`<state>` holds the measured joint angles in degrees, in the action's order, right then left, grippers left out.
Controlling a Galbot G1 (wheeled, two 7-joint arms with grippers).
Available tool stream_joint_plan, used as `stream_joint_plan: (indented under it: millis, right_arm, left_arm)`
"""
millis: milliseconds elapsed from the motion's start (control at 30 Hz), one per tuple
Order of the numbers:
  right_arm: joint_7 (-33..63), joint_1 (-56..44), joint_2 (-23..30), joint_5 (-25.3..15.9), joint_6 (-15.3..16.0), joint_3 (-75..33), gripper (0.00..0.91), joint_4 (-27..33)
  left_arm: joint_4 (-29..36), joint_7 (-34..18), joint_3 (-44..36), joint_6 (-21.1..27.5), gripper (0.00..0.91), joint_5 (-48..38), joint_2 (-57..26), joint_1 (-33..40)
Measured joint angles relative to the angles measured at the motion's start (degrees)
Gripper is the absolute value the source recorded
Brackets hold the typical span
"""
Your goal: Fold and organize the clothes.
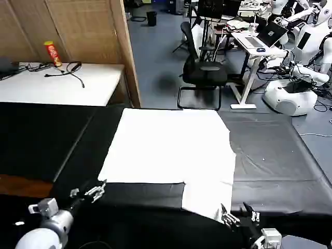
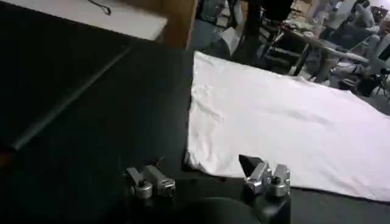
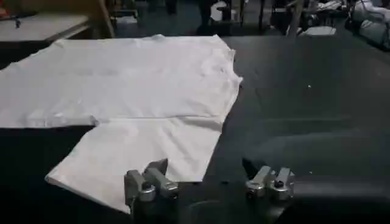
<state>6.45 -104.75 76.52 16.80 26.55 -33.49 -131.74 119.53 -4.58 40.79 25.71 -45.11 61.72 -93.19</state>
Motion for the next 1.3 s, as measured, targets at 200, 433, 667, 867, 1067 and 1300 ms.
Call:
stream_joint_plan:
  millis: [200, 433, 667, 867, 1067, 1300]
  right_arm:
    - [1.09, 1.45, 0.59, -0.9, 0.56, 0.94, 0.878, 1.28]
    - [1.41, 2.15, 1.18, -0.9, 1.11, 1.4, 0.692, 2.22]
    - [1.65, 2.4, 1.89, -1.14, 1.64, 2.23, 0.088, 3.4]
    - [1.67, 1.19, 2.28, -1.22, 1.88, 2.04, 0.029, 2.46]
    - [3.81, -0.66, 2.32, -1.05, 3.09, 1.28, 0.0, -0.6]
    - [5.48, -5.21, 2.38, -1.11, 4.77, 0.42, 0.0, -5.26]
  left_arm:
    - [-1.41, -0.07, -0.74, 1.13, 0.878, 0.64, 0.51, 2.02]
    - [-3.02, 0.03, -2.45, 1.04, 0.449, 2.23, 1.1, 3.81]
    - [-4.83, -0.04, -3.62, 0.57, 0.0, 2.93, 1.4, 4.93]
    - [-5.37, -0.06, -3.91, 0.2, 0.0, 3.16, 1.46, 4.81]
    - [-2.95, -0.82, -3.49, 0.36, 0.0, 4.29, 2.02, 2.96]
    - [2.13, -2.53, -2.06, 0.58, 0.0, 5.19, 2.84, -1.39]
